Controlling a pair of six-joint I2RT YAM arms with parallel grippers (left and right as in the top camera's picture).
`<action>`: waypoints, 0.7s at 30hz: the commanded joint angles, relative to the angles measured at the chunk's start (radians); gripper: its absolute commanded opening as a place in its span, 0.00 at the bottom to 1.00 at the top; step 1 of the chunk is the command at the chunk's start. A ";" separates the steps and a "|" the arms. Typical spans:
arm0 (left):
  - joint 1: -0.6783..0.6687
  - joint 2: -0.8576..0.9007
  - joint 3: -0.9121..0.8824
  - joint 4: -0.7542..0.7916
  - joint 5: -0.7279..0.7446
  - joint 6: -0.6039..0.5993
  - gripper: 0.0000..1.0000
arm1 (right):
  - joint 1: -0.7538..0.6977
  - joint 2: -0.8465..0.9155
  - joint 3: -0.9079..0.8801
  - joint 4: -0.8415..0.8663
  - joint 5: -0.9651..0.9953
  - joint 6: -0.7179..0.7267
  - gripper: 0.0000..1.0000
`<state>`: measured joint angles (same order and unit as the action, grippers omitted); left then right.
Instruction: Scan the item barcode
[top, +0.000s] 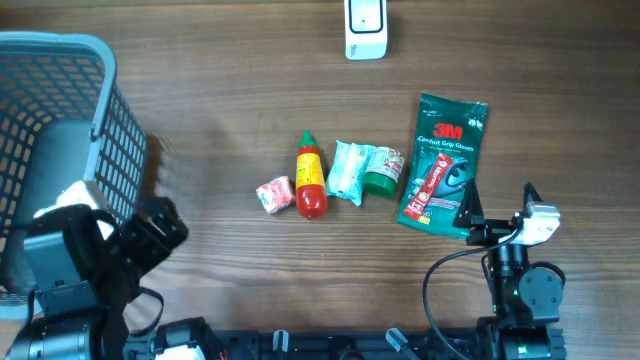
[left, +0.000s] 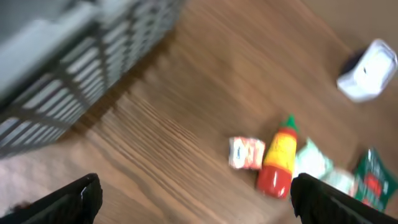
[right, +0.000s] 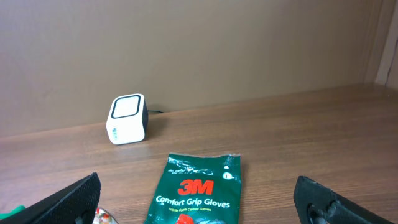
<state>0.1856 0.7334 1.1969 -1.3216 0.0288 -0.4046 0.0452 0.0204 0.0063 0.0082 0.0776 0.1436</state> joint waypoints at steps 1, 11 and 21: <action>0.006 -0.009 0.001 -0.007 -0.006 0.166 1.00 | 0.000 -0.003 -0.001 0.005 -0.016 -0.013 1.00; 0.006 -0.009 0.001 -0.018 0.149 0.412 1.00 | 0.000 -0.003 -0.001 0.005 -0.016 -0.013 1.00; 0.006 -0.009 0.001 -0.006 0.221 0.479 1.00 | 0.000 -0.003 -0.001 0.003 -0.059 0.228 1.00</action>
<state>0.1864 0.7334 1.1969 -1.3323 0.2127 0.0357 0.0452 0.0204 0.0063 0.0082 0.0635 0.1829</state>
